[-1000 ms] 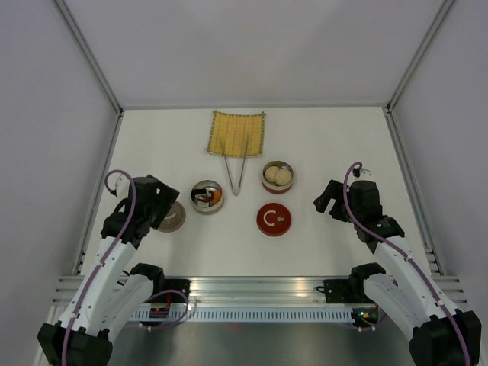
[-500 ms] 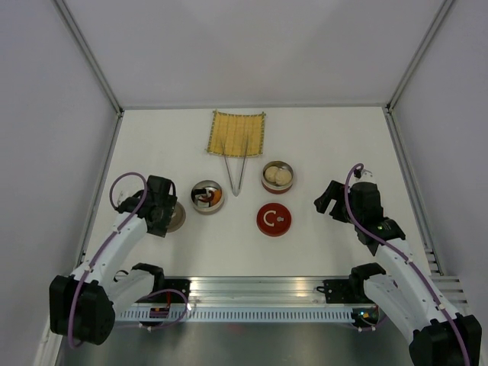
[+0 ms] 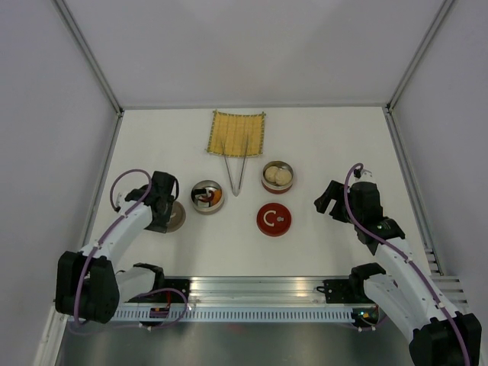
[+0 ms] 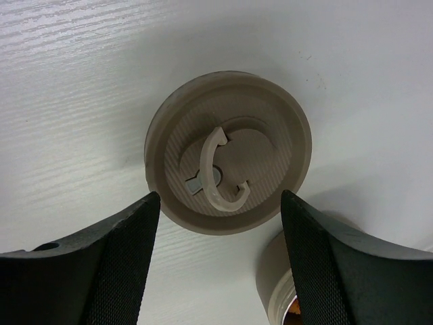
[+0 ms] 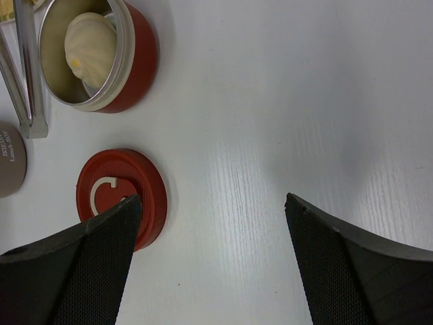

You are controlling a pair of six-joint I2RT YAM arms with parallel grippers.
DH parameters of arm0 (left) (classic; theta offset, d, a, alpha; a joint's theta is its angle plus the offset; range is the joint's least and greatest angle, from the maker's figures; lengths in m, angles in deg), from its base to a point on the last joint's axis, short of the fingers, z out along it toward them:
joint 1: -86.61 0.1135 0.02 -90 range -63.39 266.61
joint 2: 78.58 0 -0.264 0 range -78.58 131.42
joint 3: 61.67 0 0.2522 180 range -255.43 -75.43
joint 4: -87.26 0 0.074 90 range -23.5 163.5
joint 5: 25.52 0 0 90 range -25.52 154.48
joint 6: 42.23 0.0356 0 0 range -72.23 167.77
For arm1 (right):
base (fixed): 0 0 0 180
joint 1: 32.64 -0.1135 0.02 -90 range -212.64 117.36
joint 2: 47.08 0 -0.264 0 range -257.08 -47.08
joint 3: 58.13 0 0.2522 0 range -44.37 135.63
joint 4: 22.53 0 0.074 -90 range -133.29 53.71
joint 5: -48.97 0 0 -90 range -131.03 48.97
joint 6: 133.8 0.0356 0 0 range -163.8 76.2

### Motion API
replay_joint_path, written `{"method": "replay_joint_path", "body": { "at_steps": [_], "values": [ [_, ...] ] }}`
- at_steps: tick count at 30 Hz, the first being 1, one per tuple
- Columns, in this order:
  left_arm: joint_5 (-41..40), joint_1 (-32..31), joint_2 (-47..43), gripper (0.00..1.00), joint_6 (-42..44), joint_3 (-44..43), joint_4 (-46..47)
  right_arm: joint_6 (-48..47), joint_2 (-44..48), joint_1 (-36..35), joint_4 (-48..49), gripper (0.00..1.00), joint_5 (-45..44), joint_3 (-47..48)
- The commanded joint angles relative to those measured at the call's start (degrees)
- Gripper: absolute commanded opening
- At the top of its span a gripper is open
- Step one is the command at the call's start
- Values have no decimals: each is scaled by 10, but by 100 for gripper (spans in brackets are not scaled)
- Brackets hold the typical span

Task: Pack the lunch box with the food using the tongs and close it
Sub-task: Pick up the box lid from the center of the board.

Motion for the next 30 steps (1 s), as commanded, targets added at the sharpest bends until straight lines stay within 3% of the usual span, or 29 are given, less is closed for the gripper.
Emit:
{"method": "replay_joint_path", "body": {
  "at_steps": [1,8,14,22,23,26,30],
  "values": [
    [-17,4,31,76,-29,-28,15,1,-2,1,11,93,-8,3],
    [-10,4,69,70,-39,-30,43,-2,2,1,4,93,-11,6],
    [-16,5,82,59,-64,-15,67,-2,3,1,3,93,-11,9],
    [-21,7,102,31,-69,-3,83,-5,6,1,-7,93,-28,12],
    [-23,8,102,29,-58,-5,84,-5,6,1,-8,92,-28,13],
    [-33,13,90,2,-10,-20,84,-5,7,1,-8,93,-31,13],
    [-66,14,55,2,122,-67,84,-5,7,1,-7,92,-33,13]
  ]
}}
